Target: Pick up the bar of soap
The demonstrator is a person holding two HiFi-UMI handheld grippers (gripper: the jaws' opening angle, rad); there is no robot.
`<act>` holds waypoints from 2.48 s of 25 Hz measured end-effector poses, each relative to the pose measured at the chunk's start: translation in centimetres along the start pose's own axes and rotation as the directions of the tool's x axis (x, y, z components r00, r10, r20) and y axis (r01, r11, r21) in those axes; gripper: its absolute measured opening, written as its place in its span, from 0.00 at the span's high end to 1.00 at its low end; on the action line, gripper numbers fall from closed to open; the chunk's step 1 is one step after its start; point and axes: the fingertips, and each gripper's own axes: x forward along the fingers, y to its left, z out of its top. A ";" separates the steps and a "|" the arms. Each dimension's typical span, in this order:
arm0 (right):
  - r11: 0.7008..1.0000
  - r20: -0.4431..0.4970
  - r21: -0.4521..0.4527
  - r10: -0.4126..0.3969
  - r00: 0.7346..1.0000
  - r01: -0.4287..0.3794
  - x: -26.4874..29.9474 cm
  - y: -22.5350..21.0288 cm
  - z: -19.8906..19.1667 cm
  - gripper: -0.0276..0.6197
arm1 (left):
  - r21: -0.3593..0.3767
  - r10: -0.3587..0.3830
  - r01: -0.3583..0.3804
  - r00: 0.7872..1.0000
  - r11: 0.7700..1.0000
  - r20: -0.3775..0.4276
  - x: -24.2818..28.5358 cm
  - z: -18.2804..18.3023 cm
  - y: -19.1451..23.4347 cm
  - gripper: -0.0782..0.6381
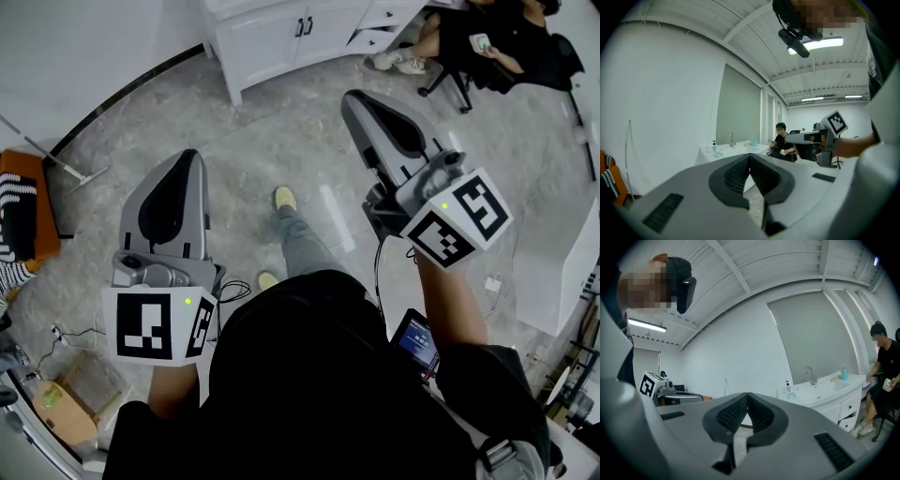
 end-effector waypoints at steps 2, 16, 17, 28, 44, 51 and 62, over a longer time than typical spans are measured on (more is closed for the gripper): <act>1.000 -0.003 0.004 0.000 1.000 0.000 1.1 -1.3 -0.2 0.95 | 0.001 0.001 -0.001 1.000 1.000 -0.009 1.7 -0.1 0.6 0.88; 0.998 -0.010 0.047 0.046 0.999 -0.045 8.0 -9.1 1.4 0.95 | 0.027 0.016 -0.015 0.999 1.000 -0.033 11.9 2.8 3.7 0.88; 0.998 -0.010 0.049 0.051 0.999 -0.051 8.4 -9.6 1.5 0.95 | 0.029 0.019 -0.018 0.999 0.999 -0.031 12.6 3.0 3.8 0.88; 0.993 -0.003 0.043 0.113 0.994 -0.113 12.5 -15.4 3.1 0.95 | 0.051 0.075 -0.073 0.997 0.996 -0.023 19.5 5.0 5.4 0.88; 0.992 0.016 0.039 0.123 0.992 -0.124 12.7 -18.6 3.7 0.95 | 0.108 0.096 -0.094 0.995 0.990 -0.016 21.9 6.9 4.3 0.88; 0.993 0.016 0.030 0.113 0.993 -0.113 12.9 -19.6 3.9 0.95 | 0.108 0.075 -0.073 0.997 0.991 -0.016 23.2 6.5 3.8 0.88; 0.990 0.003 0.038 0.132 0.991 -0.132 16.7 -20.3 3.6 0.95 | 0.088 0.084 -0.082 0.996 0.993 -0.024 25.2 6.0 6.7 0.88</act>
